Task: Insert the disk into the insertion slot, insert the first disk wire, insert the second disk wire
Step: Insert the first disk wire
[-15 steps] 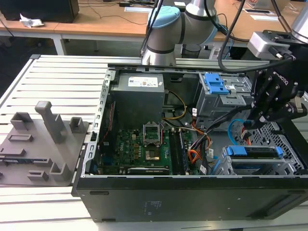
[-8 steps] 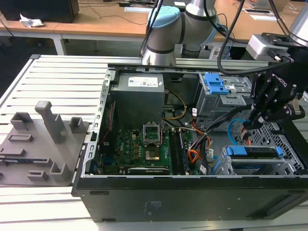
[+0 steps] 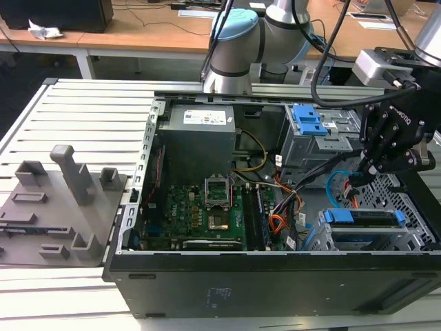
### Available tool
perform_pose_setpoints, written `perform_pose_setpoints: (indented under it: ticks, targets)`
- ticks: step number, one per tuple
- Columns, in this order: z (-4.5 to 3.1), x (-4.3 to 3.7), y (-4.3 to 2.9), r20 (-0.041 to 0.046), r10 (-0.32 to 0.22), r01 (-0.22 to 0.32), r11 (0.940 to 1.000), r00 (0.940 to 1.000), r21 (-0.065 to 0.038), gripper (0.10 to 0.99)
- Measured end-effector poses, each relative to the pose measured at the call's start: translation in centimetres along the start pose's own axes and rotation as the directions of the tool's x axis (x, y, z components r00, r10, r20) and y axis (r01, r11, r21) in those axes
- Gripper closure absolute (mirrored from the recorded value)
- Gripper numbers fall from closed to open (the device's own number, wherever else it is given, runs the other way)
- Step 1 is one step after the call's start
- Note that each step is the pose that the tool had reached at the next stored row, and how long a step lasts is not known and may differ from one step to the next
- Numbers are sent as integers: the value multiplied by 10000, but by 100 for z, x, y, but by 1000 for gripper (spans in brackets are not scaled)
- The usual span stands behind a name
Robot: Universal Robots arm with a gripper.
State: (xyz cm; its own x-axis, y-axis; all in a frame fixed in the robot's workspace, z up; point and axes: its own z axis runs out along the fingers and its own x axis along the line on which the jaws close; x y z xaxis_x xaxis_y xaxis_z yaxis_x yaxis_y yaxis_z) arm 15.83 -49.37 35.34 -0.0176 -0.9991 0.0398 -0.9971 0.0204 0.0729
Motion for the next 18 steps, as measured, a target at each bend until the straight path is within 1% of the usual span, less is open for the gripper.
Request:
perform_pose_setpoints:
  ticks: [3, 4, 6, 7, 9, 11, 13, 18]
  targets:
    - [-8, -2, -96, -1, -2, 2, 10000, 10000, -22, 925]
    - [-11, -3, -141, -2, -1, 1, 10000, 10000, -28, 925]
    - [-11, 1, -148, -1, 0, 0, 10000, 10000, -29, 925]
    - [-11, 17, -149, -2, -1, 1, 10000, 10000, -29, 925]
    - [-9, 82, -150, -2, -1, 1, 10000, 10000, -29, 925]
    - [-7, 122, -151, -1, -1, 1, 10000, 10000, -29, 925]
    - [-5, 183, -152, -2, -1, 1, 10000, 10000, -29, 925]
    - [-1, 282, -155, -1, -1, 1, 10000, 10000, -29, 925]
